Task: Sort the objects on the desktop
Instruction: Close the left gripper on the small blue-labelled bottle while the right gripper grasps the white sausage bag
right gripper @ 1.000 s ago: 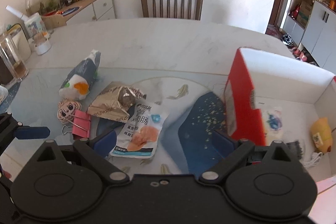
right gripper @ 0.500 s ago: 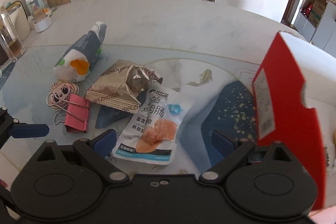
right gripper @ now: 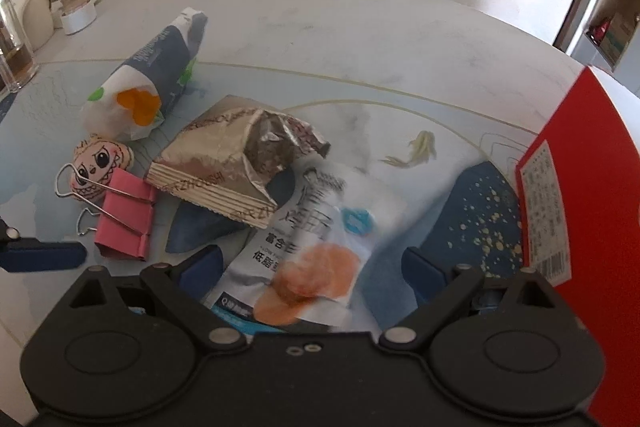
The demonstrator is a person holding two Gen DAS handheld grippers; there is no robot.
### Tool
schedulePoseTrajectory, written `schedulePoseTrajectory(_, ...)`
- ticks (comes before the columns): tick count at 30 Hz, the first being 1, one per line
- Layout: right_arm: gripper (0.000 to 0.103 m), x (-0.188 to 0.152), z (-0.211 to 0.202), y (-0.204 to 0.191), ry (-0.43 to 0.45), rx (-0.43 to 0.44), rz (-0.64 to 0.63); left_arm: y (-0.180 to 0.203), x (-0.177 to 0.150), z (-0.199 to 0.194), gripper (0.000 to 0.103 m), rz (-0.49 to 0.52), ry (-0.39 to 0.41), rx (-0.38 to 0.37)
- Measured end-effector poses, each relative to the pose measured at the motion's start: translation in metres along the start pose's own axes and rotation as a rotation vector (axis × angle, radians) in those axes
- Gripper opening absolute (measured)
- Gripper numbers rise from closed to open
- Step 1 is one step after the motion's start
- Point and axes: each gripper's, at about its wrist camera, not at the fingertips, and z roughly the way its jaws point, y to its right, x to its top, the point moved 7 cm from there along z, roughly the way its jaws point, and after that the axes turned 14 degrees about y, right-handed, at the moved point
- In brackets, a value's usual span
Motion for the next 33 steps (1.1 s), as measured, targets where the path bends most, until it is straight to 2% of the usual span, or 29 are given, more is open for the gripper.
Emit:
schedulePoseTrajectory(4, 0.094, 0.002, 0.002, 0.001, 0.0, 0.009, 0.014, 0.001, -0.002, 0.003, 0.08, 0.0, -0.009, -0.001)
schedulePoseTrajectory(13, 0.083, 0.003, -0.003, 0.003, 0.023, 0.021, 0.029, 0.007, -0.003, 0.007, 0.063, 0.032, -0.002, 0.011)
schedulePoseTrajectory(16, 0.074, 0.003, -0.006, 0.005, 0.036, 0.019, 0.03, 0.009, -0.002, 0.008, 0.057, 0.034, 0.001, 0.011)
schedulePoseTrajectory(18, 0.062, 0.004, -0.008, 0.005, 0.044, 0.02, 0.028, 0.011, -0.001, 0.009, 0.05, 0.039, 0.003, 0.01)
schedulePoseTrajectory(20, 0.06, 0.004, -0.008, 0.006, 0.041, 0.021, 0.026, 0.012, 0.0, 0.009, 0.045, 0.045, 0.004, 0.007)
schedulePoseTrajectory(25, 0.045, 0.007, -0.016, 0.0, 0.07, 0.013, -0.036, 0.015, 0.001, 0.009, 0.032, 0.049, 0.007, 0.008)
schedulePoseTrajectory(30, 0.04, 0.005, -0.023, 0.003, 0.081, 0.003, -0.034, 0.017, 0.002, 0.009, 0.029, 0.053, 0.006, 0.014)
schedulePoseTrajectory(33, 0.04, 0.003, -0.026, 0.004, 0.076, 0.012, -0.048, 0.018, 0.002, 0.009, 0.029, 0.056, 0.007, 0.013)
